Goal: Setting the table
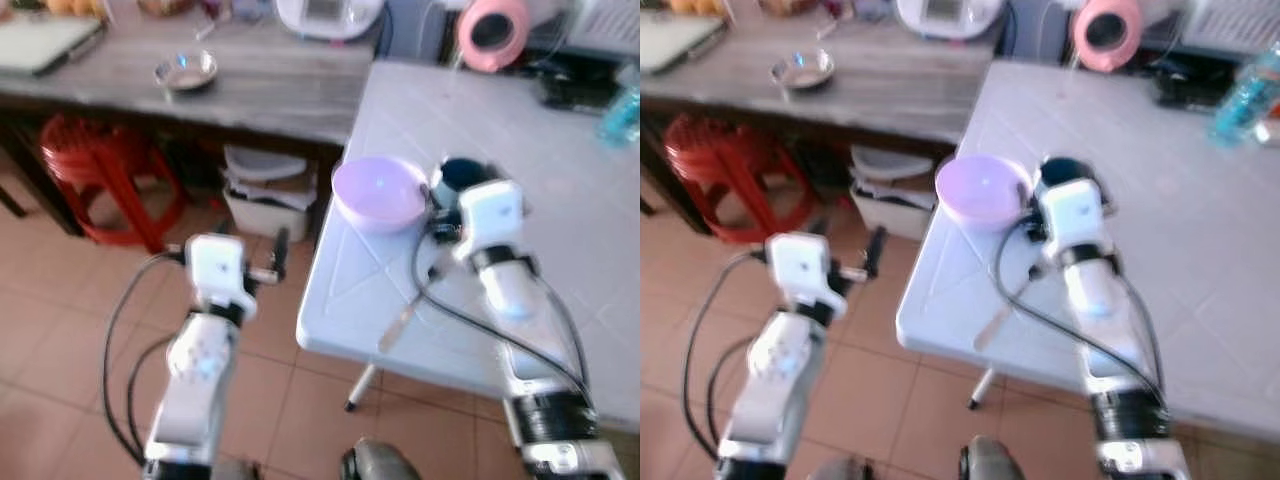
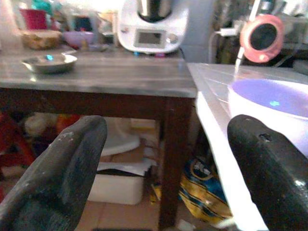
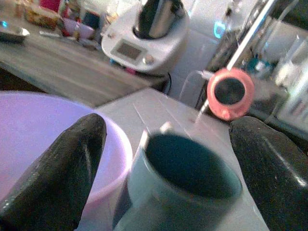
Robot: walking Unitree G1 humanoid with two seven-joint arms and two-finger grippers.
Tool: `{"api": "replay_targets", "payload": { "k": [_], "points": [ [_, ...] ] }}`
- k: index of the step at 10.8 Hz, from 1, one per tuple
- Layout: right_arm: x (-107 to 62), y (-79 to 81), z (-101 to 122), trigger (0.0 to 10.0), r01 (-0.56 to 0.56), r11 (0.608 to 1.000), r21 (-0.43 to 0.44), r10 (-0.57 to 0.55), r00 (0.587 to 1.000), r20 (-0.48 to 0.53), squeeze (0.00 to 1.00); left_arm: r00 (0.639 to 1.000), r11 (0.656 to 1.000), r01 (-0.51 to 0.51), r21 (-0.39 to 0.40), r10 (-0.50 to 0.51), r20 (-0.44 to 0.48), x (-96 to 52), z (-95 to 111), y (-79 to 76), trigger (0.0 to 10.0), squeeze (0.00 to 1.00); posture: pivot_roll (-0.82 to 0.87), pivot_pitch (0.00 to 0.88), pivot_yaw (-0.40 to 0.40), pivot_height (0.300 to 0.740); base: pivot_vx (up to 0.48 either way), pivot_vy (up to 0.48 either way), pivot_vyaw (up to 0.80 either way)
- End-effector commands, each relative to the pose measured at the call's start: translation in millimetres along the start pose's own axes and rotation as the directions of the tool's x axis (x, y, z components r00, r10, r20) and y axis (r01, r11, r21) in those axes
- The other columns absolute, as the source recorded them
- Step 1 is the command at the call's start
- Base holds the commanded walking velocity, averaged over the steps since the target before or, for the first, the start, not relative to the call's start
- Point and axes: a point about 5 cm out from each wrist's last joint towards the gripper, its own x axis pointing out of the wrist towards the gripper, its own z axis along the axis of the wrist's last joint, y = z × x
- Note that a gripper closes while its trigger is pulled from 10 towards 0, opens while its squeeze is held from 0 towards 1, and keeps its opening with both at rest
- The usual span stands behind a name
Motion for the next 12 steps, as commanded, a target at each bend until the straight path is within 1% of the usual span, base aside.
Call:
{"api": "replay_targets", "payload": {
  "k": [1,3,4,5,6,7,8,9,10,11,12],
  "points": [
    [-0.4,8.8,5.3,10.0,-0.040,0.999,-0.005,0.040,0.999,0.032,0.00,0.999,0.999,-0.038,0.004,0.038,-0.005,-3.4,-0.9,8.1,10.0,0.00,-0.04,0.096,-0.016,0.740,0.000,0.000,0.00],
    [-0.4,11.7,6.4,10.0,-0.072,0.997,-0.020,0.073,0.996,0.048,0.00,0.999,0.999,-0.054,-0.005,0.054,-0.009,-2.7,-1.0,10.4,10.0,0.00,-0.04,0.099,-0.014,0.740,0.000,0.000,0.00],
    [-0.1,11.6,7.5,10.0,-0.082,0.996,-0.023,0.083,0.995,0.057,0.69,0.999,0.999,-0.052,-0.003,0.052,-0.009,-3.0,-0.8,10.2,10.0,0.00,-0.04,0.103,-0.011,0.740,0.000,0.000,0.00],
    [0.3,11.8,8.5,10.0,-0.092,0.996,-0.020,0.094,0.994,0.065,1.00,0.999,0.999,-0.052,-0.003,0.052,-0.009,-3.2,-0.5,10.0,10.0,0.00,-0.04,0.106,-0.011,0.740,0.000,0.000,0.00],
    [1.7,14.7,10.2,10.0,-0.137,0.990,-0.037,0.139,0.987,0.076,1.00,0.999,0.999,-0.051,-0.006,0.051,-0.010,-3.5,-0.5,9.5,10.0,0.00,-0.05,0.109,-0.009,0.740,0.000,0.000,0.00],
    [4.3,20.5,10.2,10.0,-0.211,0.975,-0.066,0.215,0.974,0.067,1.00,0.999,0.999,-0.051,-0.007,0.051,-0.013,-4.1,-0.9,9.1,10.0,0.00,-0.05,0.111,-0.010,0.740,0.000,0.000,0.00],
    [9.1,22.6,13.3,10.0,-0.260,0.963,-0.076,0.265,0.961,0.078,0.79,0.999,0.999,-0.052,-0.010,0.052,-0.017,-4.4,-1.4,8.5,10.0,0.00,-0.04,0.114,-0.012,0.740,0.000,0.000,0.00],
    [13.2,24.0,15.9,10.0,-0.298,0.948,-0.111,0.308,0.948,0.080,0.34,0.998,0.999,-0.051,-0.011,0.051,-0.021,-4.8,-1.8,7.8,10.0,0.00,-0.04,0.117,-0.012,0.740,0.000,0.000,0.00],
    [16.2,27.4,15.4,10.0,-0.355,0.926,-0.129,0.364,0.929,0.059,0.00,0.998,0.999,-0.049,-0.012,0.049,-0.026,-5.1,-2.6,7.1,10.0,0.00,-0.04,0.119,-0.013,0.740,0.000,0.000,0.00],
    [19.6,32.0,10.5,10.0,-0.435,0.890,-0.136,0.439,0.899,-0.002,0.00,0.998,0.999,-0.044,-0.013,0.044,-0.035,-5.6,-4.4,6.1,10.0,0.00,-0.05,0.122,-0.014,0.740,0.000,0.000,0.00],
    [20.8,35.3,5.3,10.0,-0.488,0.860,-0.148,0.485,0.873,-0.054,0.00,0.998,0.999,-0.042,-0.015,0.041,-0.043,-5.9,-5.7,5.7,10.0,0.00,-0.05,0.122,-0.014,0.740,0.000,0.000,0.00]
  ]
}}
